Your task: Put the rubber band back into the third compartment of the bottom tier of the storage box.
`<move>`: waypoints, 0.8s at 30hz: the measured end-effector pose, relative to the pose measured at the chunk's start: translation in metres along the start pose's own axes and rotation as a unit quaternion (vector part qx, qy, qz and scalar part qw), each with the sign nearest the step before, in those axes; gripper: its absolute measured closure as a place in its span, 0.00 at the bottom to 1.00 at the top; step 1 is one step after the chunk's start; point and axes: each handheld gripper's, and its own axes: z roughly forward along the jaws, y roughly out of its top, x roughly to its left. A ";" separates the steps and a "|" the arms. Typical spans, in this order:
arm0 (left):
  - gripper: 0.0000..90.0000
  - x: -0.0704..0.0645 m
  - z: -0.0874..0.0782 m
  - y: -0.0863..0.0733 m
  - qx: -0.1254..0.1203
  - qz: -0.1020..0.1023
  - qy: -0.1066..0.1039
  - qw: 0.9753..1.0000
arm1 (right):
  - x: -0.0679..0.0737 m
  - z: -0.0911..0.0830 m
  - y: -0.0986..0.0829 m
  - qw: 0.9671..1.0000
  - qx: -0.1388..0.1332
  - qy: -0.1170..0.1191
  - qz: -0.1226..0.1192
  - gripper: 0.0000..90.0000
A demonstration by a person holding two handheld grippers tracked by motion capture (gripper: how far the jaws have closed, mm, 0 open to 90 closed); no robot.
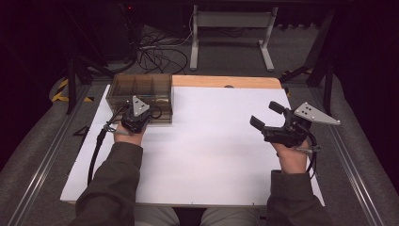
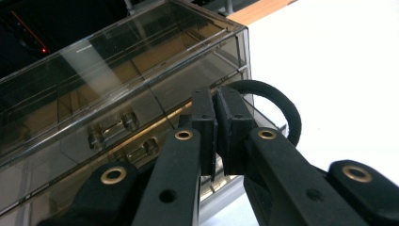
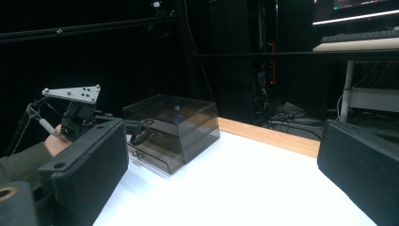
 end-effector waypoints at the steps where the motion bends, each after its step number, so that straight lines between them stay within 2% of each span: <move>1: 0.95 0.000 0.001 0.000 -0.002 -0.004 0.000 1.000 | 0.000 0.000 0.000 1.000 0.000 0.000 0.000 0.03; 7: 0.95 0.002 0.007 -0.001 -0.008 -0.016 0.004 1.000 | 0.000 0.000 0.000 1.000 0.000 0.001 -0.002 0.03; 17: 0.95 0.001 0.017 -0.003 -0.020 -0.019 0.013 1.000 | -0.002 -0.002 0.000 1.000 -0.001 -0.001 0.002 0.03; 24: 0.95 0.001 0.027 -0.005 -0.025 -0.013 0.023 0.999 | -0.005 -0.003 0.000 1.000 -0.002 -0.003 0.003 0.03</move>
